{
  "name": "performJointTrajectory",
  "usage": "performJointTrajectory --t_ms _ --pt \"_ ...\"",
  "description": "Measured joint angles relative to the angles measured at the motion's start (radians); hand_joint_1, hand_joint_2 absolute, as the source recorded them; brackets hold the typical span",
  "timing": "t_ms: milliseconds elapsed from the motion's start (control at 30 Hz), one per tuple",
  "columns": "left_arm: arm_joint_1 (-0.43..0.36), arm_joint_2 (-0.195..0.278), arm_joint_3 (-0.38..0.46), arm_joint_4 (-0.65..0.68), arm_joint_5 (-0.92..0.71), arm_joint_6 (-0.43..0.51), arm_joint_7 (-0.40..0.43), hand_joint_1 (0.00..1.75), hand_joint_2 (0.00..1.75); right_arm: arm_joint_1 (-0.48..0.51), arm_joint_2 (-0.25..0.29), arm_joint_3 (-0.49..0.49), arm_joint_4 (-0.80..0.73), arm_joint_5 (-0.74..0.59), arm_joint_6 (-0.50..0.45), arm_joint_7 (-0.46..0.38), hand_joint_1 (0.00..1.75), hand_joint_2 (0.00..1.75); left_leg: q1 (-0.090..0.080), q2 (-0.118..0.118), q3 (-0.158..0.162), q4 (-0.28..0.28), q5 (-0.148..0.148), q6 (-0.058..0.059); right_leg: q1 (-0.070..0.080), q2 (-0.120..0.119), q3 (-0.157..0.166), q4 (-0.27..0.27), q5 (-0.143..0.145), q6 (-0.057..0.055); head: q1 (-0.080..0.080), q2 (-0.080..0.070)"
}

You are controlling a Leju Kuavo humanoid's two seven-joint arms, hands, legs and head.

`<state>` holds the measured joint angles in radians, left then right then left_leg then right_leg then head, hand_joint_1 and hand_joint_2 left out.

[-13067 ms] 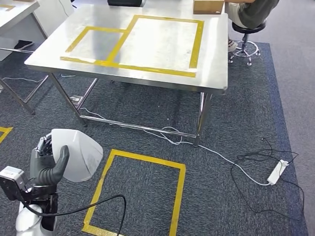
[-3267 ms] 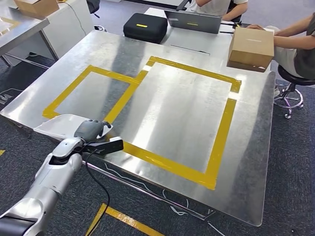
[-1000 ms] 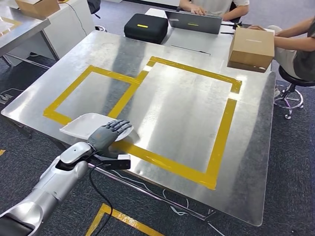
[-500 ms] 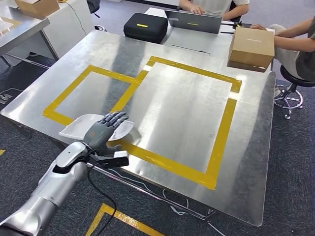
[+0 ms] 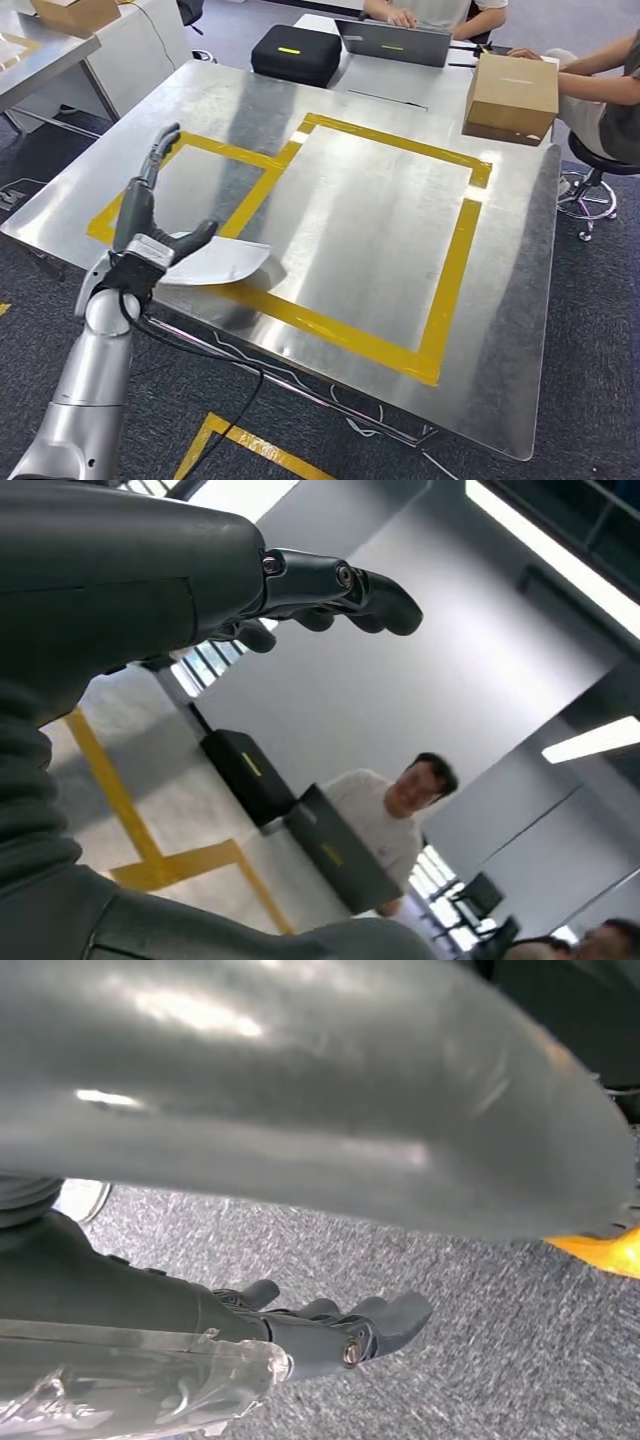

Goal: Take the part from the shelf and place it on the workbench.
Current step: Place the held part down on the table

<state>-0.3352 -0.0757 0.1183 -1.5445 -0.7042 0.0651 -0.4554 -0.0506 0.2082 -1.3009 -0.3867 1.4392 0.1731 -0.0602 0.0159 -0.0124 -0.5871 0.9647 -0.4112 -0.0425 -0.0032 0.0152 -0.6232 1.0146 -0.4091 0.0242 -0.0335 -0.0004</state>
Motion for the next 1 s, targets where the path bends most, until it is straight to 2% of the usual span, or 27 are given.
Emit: performJointTrajectory --t_ms 100,200,300,400,533,867,1000 --pt "-0.005 -0.036 0.089 -0.070 0.149 -0.071 -0.001 0.00 0.00 -0.001 0.005 -0.003 -0.002 0.000 -0.003 0.005 0.00 0.00 0.000 0.000 0.000 0.000 0.000 0.000 0.000 0.000 0.000 0.000 0.000 0.000 0.000 0.000" --pt "-0.010 -0.061 0.157 -0.113 0.212 -0.103 -0.001 0.00 0.00 -0.003 0.007 -0.004 -0.004 0.000 -0.005 0.010 0.00 0.00 0.000 0.000 -0.001 0.000 0.000 0.000 0.000 0.000 0.000 0.000 0.000 0.000 0.000 0.000" --pt "-0.023 -0.078 0.245 -0.149 0.309 -0.107 0.003 0.00 0.00 -0.004 0.008 -0.004 -0.007 0.000 -0.005 0.026 0.00 0.00 0.000 0.000 -0.001 0.000 0.000 0.000 0.000 0.000 0.000 0.000 0.000 0.000 0.000 0.000" --pt "-0.045 -0.087 0.372 -0.186 0.391 -0.096 0.010 0.00 0.00 -0.004 0.010 -0.005 -0.014 0.000 -0.006 0.042 0.00 0.00 0.000 0.000 -0.001 0.000 0.000 0.000 0.000 0.001 -0.001 0.000 0.000 -0.001 0.000 0.000" --pt "-0.058 -0.094 0.509 -0.225 0.427 -0.095 0.010 0.00 0.00 -0.006 0.011 -0.006 -0.023 0.000 -0.006 0.049 0.00 0.00 0.000 0.000 -0.001 0.000 0.000 0.000 0.001 -0.001 -0.001 0.000 0.000 -0.001 0.000 0.000" --pt "-0.066 -0.109 0.604 -0.261 0.438 -0.069 -0.006 0.00 0.00 -0.014 0.017 -0.006 -0.033 0.001 -0.007 0.052 0.00 0.00 0.000 0.000 -0.002 0.000 0.000 0.000 0.000 -0.001 -0.001 0.000 0.000 -0.001 0.000 0.000" --pt "-0.062 -0.083 0.710 -0.292 0.531 -0.048 -0.013 0.00 0.00 -0.010 0.018 -0.004 -0.043 0.030 -0.011 0.064 0.00 0.00 0.000 0.000 -0.002 0.000 0.000 0.000 0.001 0.002 -0.002 0.000 0.000 -0.001 0.000 0.000"
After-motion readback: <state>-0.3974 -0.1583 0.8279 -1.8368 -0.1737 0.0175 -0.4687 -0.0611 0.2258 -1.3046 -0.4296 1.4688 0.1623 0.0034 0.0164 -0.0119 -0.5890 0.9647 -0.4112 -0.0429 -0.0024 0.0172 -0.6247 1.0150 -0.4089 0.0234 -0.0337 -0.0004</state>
